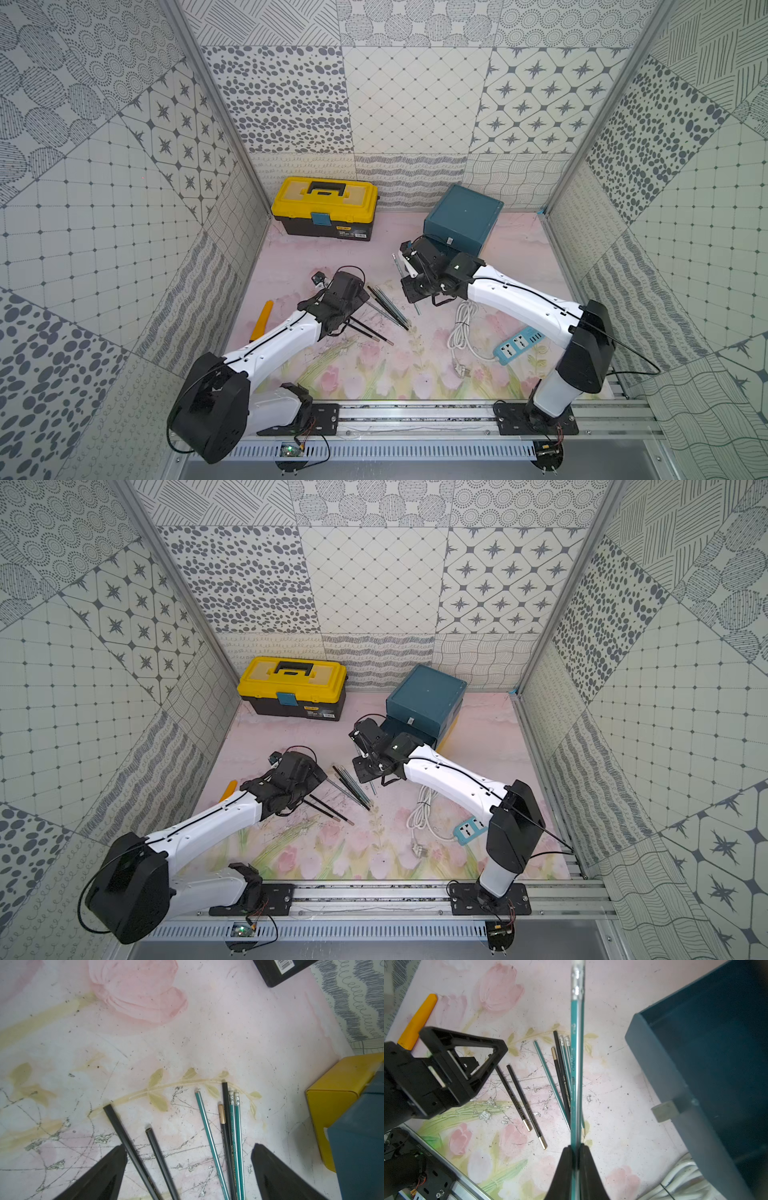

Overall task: Please place the pencils in the drawer according to their color
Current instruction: Place the pencil in the drawer.

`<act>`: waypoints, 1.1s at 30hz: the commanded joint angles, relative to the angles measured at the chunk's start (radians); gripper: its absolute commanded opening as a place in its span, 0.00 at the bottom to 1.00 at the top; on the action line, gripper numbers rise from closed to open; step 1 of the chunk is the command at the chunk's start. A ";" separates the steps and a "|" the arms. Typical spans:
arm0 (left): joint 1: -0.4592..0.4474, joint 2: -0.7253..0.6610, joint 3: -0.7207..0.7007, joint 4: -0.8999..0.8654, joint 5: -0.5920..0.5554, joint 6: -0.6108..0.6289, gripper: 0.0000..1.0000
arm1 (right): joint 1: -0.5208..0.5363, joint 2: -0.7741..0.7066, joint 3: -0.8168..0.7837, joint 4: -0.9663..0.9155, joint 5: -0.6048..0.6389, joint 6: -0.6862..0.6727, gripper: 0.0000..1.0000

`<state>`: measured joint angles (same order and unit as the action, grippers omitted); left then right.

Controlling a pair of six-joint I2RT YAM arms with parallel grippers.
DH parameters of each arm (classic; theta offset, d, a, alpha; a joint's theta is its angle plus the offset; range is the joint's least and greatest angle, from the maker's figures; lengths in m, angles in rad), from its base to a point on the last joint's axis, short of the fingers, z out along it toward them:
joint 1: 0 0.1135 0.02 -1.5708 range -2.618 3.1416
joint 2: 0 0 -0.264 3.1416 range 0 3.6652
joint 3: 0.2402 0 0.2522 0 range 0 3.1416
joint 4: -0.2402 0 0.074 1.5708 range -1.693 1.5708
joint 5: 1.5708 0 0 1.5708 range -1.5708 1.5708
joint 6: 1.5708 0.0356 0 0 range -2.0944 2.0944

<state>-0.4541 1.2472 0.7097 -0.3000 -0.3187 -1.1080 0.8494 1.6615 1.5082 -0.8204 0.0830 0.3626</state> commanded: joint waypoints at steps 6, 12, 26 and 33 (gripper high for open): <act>0.006 -0.005 -0.002 -0.010 -0.010 -0.011 0.99 | -0.160 -0.070 0.060 -0.015 0.016 -0.202 0.00; 0.006 -0.002 -0.004 -0.004 -0.002 -0.013 0.99 | -0.205 -0.036 0.082 -0.012 0.062 -0.315 0.00; 0.007 -0.001 -0.007 0.001 0.003 -0.013 0.99 | -0.232 0.056 0.077 0.001 0.120 -0.390 0.00; 0.008 0.002 -0.007 0.000 0.005 -0.012 0.99 | -0.239 0.072 0.047 0.000 0.122 -0.348 0.00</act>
<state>-0.4496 1.2480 0.7071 -0.2981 -0.3183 -1.1225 0.6151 1.7176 1.5726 -0.8417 0.1959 -0.0067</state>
